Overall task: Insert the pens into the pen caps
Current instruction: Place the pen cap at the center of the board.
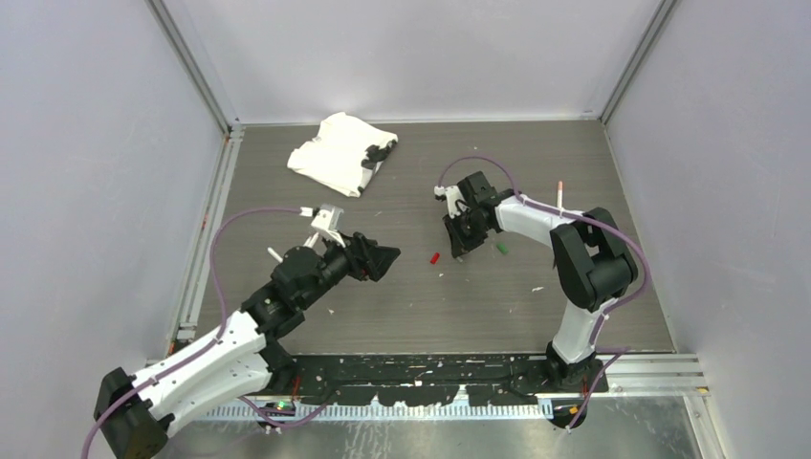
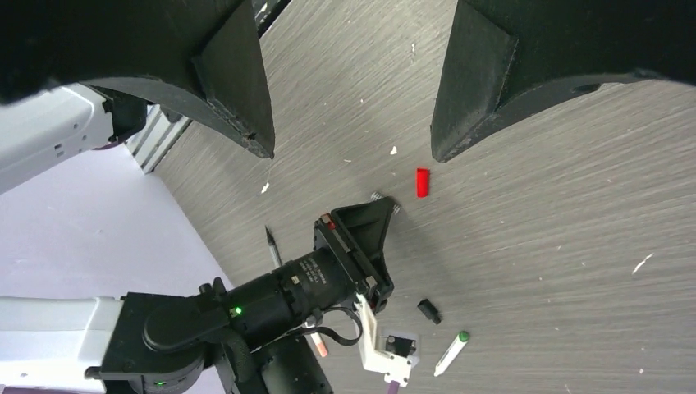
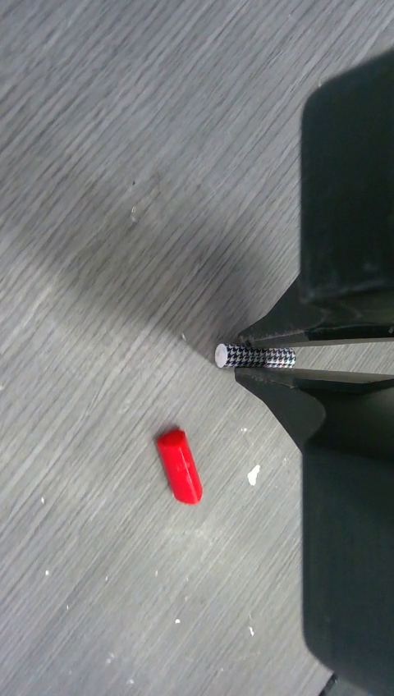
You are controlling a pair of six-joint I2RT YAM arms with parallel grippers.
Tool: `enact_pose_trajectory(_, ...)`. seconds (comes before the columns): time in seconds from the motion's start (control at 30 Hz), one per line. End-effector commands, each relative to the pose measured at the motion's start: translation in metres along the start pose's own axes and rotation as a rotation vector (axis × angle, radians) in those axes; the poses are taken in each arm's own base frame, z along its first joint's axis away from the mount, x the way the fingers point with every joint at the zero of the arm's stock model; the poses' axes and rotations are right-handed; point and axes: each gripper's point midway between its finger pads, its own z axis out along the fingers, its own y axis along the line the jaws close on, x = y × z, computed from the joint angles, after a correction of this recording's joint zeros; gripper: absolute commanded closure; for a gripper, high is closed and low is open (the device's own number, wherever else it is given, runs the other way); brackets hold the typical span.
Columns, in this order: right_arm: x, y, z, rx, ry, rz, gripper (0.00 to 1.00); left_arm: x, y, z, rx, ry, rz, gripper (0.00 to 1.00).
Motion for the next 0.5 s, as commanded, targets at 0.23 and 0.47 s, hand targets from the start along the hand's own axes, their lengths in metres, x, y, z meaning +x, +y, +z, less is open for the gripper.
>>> enact_pose_trajectory(0.23, -0.014, -0.006, -0.009, 0.046, -0.002, -0.027, 0.62, -0.068, -0.070, -0.028, 0.126, 0.184, 0.278, 0.27)
enact_pose_trajectory(0.47, -0.031, 0.000, -0.061, -0.026, -0.090, -0.084, 0.40, -0.067, -0.050, -0.034, 0.069, 0.258, 0.496, 0.27)
